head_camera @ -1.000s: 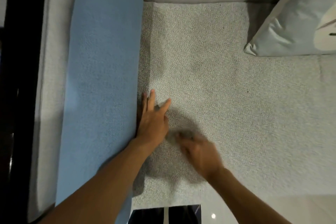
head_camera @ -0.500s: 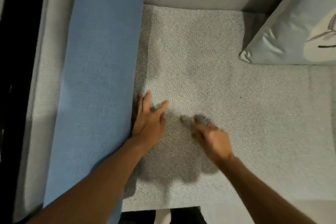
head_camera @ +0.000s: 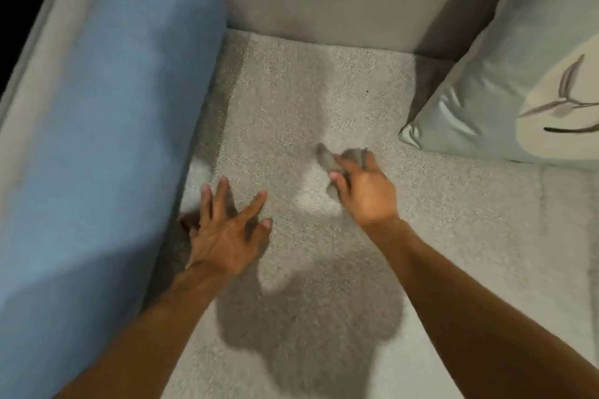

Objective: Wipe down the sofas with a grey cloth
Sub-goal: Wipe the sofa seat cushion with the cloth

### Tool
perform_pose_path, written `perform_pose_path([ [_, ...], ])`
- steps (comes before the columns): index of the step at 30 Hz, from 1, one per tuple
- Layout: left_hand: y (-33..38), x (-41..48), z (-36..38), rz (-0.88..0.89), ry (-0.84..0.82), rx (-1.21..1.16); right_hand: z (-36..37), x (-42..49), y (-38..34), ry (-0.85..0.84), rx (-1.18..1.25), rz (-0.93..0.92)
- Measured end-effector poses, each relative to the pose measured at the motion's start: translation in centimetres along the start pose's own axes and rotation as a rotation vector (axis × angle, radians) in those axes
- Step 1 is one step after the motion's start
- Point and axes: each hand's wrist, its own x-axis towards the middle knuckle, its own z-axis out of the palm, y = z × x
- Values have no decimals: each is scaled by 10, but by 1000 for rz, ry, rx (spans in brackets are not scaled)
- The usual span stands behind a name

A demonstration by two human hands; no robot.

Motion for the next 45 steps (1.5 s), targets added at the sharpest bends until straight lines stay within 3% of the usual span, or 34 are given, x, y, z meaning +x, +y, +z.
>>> perform_pose_path([
  [5,22,-2,-7,-116,-46,41,13,-91,8,-133,52,-160],
  [9,34,0,1,-75,110,2,1,-66,11,-1,39,-226],
  [12,36,10,17,-47,185,16,-25,15,-4,141,111,-110],
  [16,34,18,37,-45,261,82,-8,73,0,215,33,130],
  [22,35,15,30,-47,244,54,9,-68,-15,4,83,-332],
  [24,33,14,28,-38,233,30,-5,-59,-1,-65,54,-393],
  [26,33,14,27,-29,232,22,-18,-14,19,40,-60,-248],
  [29,36,15,28,-29,248,34,-29,55,53,229,-98,215],
  [30,38,14,28,-31,257,24,-28,64,55,251,-120,270],
  [33,47,12,28,-33,286,-23,-15,18,38,167,-179,101],
  [35,54,6,28,-33,284,-60,2,-64,25,69,-60,-54],
  [38,67,-2,30,-20,246,-99,22,-207,8,-218,115,-114],
  [40,76,-8,34,-10,226,-123,27,-259,0,-225,132,-294],
  [43,87,-14,42,12,218,-127,6,-222,15,-165,42,-468],
  [45,90,-17,49,37,233,-121,-8,-176,32,-90,-30,-325],
])
